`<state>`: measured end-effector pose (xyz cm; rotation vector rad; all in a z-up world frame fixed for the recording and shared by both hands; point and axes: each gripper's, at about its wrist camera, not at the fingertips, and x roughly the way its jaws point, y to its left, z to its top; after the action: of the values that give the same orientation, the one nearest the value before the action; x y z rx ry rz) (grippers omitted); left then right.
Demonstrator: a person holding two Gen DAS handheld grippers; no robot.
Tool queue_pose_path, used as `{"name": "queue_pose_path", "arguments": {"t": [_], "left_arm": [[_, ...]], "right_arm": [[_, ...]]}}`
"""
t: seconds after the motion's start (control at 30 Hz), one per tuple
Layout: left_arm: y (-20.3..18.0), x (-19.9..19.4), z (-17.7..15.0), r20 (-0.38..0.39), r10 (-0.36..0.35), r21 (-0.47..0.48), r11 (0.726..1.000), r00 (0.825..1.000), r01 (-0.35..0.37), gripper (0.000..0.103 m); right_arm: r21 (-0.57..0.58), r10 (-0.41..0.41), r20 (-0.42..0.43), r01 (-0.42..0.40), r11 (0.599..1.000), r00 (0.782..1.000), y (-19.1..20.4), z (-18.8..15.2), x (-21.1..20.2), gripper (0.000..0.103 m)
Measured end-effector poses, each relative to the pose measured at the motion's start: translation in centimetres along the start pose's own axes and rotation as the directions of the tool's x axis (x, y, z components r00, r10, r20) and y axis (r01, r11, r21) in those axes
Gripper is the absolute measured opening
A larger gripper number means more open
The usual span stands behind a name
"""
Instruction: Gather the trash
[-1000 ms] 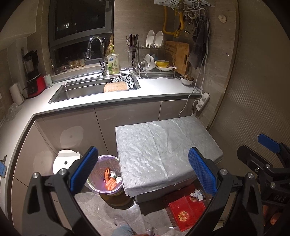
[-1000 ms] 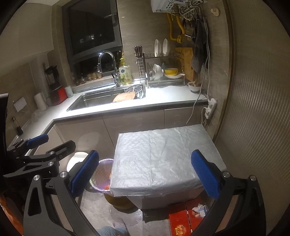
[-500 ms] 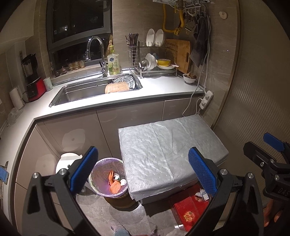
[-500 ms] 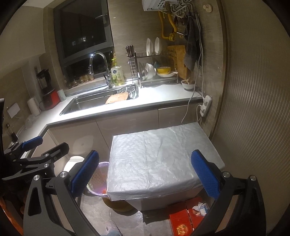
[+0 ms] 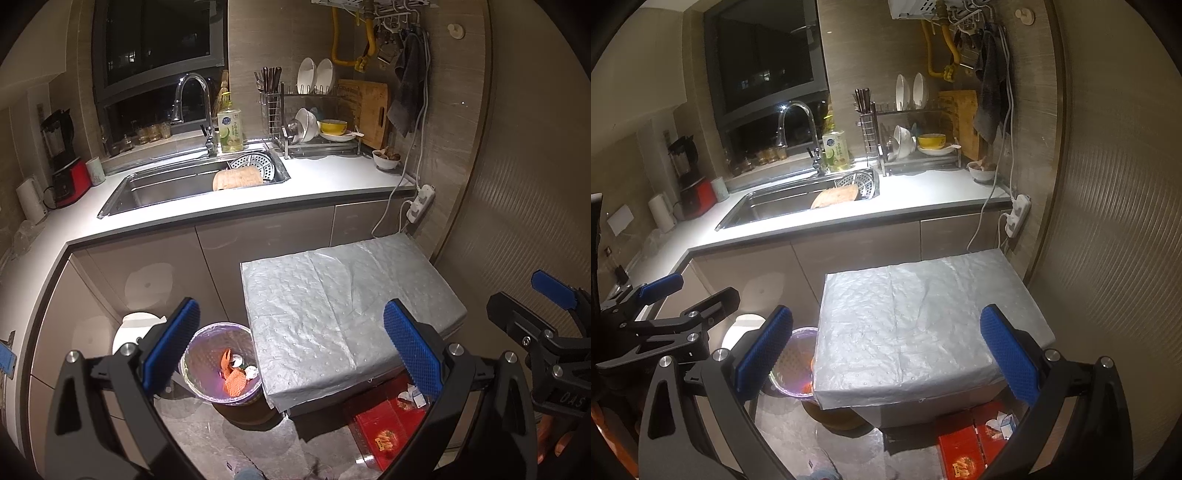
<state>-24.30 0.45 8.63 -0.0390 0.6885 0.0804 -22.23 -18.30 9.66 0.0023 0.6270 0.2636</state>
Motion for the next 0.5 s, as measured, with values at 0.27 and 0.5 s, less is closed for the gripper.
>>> {"name": "queue_pose_path", "arguments": {"t": [0.27,0.5], "left_arm": [[-0.15,0.19,0.17,0.001,0.001,0.002,1.0,1.0,-0.001,0.095],[-0.15,0.35,0.14,0.005,0.015,0.002,1.0,1.0,-0.015,0.095]], "right_arm": [[-0.01,0.011,-0.011,-0.011,1.0,1.0,-0.08,0.1,0.59,0.101],[-0.011,0.01,-0.013,-0.01,1.0,1.0,0.02,0.18,0.7,0.101]]}}
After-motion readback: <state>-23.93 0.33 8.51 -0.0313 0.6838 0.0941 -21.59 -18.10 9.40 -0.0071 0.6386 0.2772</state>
